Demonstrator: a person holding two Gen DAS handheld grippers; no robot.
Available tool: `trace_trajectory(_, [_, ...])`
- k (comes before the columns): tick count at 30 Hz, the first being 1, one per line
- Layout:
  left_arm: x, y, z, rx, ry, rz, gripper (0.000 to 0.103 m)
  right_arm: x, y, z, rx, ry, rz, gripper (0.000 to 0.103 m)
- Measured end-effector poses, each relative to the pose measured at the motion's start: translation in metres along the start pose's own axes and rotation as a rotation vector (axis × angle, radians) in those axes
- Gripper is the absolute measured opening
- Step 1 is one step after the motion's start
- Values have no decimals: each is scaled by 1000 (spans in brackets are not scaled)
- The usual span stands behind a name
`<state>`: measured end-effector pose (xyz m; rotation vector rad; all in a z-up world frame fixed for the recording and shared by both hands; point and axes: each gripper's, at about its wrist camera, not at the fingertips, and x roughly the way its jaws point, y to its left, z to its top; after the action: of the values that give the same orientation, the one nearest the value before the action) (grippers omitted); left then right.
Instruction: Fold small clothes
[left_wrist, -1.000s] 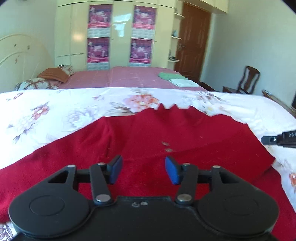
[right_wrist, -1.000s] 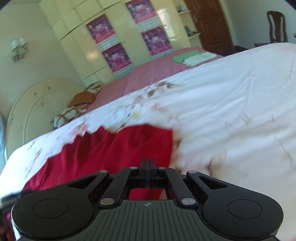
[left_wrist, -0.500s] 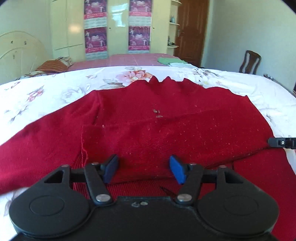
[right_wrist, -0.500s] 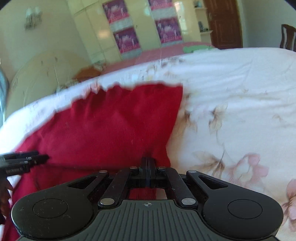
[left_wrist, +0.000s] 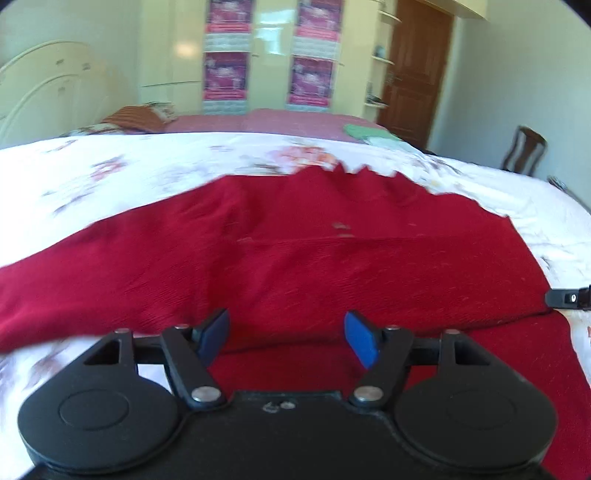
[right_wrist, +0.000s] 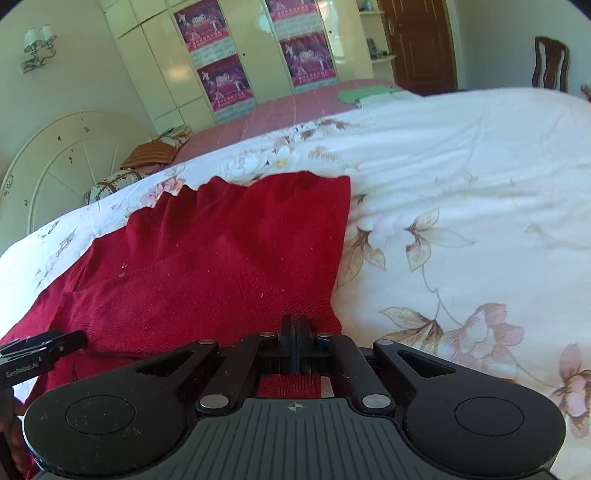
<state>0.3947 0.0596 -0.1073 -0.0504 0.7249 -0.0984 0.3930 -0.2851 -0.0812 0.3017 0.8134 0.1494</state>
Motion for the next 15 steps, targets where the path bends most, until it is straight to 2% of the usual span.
trace_trajectory(1, [-8,11,-4,-23,-5,14,69,-2,3,-2,-20,8,7,48])
trace_trajectory(2, [-17,24,-9,-58,-4,24,69,-1,7,-5,-41,22,0,93])
trace_trajectory(3, [-24,39,-14,-107,0,29,69,1,11,-9,-72,28,-34,94])
trace_trajectory(5, [-40,72,-24,-210,-3,48,69,2,17,-16,-118,41,-50,78])
trace_trajectory(7, [-57,107,-34,-311,-19,100,70,-4,17,-19,-82,10,-30,75])
trace_trajectory(8, [-65,126,-39,-369,-31,122,70,-7,17,-20,-63,-8,-25,68])
trace_trajectory(9, [-71,144,-43,-431,-38,151,70,-10,18,-22,-53,-23,-24,60])
trace_trajectory(10, [-76,162,-47,-492,-39,174,67,-12,21,-23,-42,-34,-19,43])
trace_trajectory(11, [-80,180,-51,-558,-44,173,60,-12,23,-23,-34,-35,-24,38])
trace_trajectory(13, [-89,215,-59,-713,-83,121,55,-12,29,-23,-19,-48,-33,37])
trace_trajectory(15, [-96,242,-64,-834,-121,146,54,-10,36,-21,-1,-41,-18,37])
